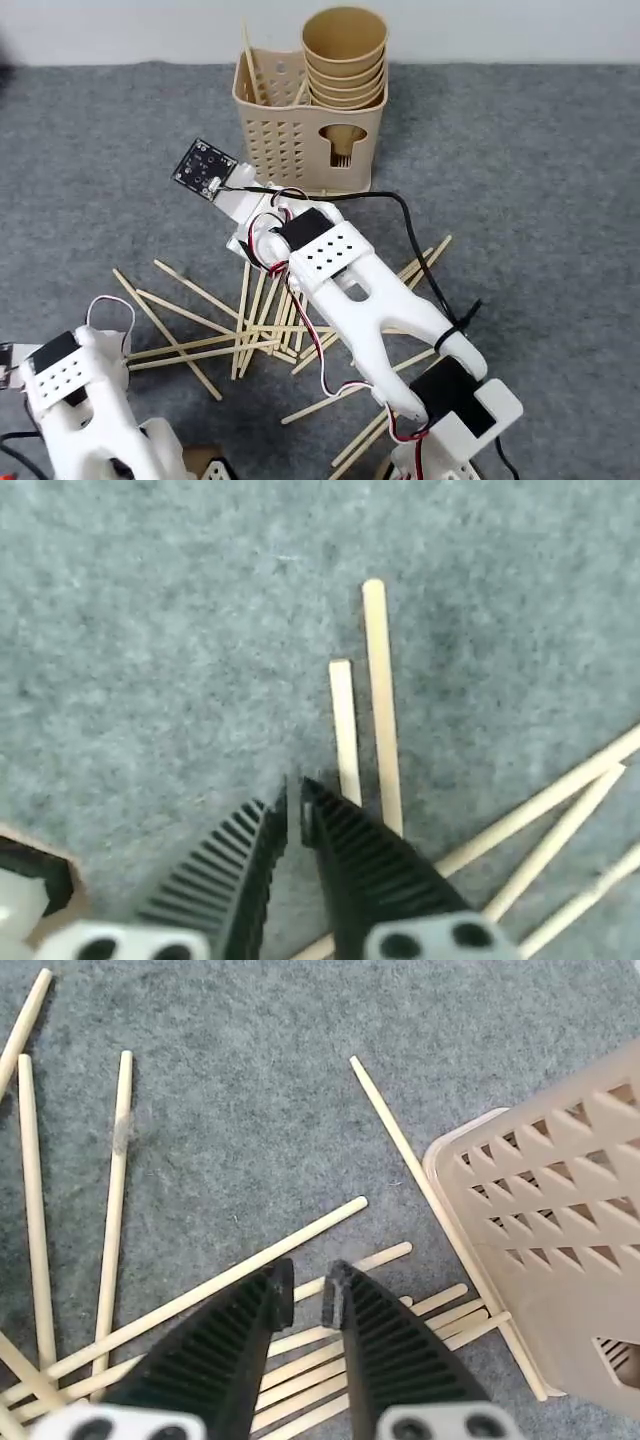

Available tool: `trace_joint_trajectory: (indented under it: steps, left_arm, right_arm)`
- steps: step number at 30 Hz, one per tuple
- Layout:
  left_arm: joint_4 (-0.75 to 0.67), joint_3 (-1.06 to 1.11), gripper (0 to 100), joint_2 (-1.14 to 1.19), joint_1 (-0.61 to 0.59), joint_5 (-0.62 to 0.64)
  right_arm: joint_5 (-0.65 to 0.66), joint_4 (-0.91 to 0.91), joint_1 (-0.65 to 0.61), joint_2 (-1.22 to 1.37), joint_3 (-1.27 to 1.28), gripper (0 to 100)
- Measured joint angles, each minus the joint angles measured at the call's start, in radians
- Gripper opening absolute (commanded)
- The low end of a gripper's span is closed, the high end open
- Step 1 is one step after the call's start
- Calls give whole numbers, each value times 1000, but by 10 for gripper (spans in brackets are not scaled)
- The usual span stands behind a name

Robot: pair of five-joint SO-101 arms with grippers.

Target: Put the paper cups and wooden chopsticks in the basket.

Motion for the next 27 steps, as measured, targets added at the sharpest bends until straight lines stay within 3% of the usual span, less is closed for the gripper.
trace_joint_trajectory:
  steps: [8, 15, 27]
  left_arm:
    - [-68, 0, 23, 0, 0, -2]
    - [-112, 0, 183, 0, 0, 32]
    - [-166, 71, 187, 0, 2, 35]
  right_arm:
    - [0, 0, 0, 0, 0, 74]
    - [0, 0, 0, 0, 0, 73]
    - [0, 0, 0, 0, 0, 72]
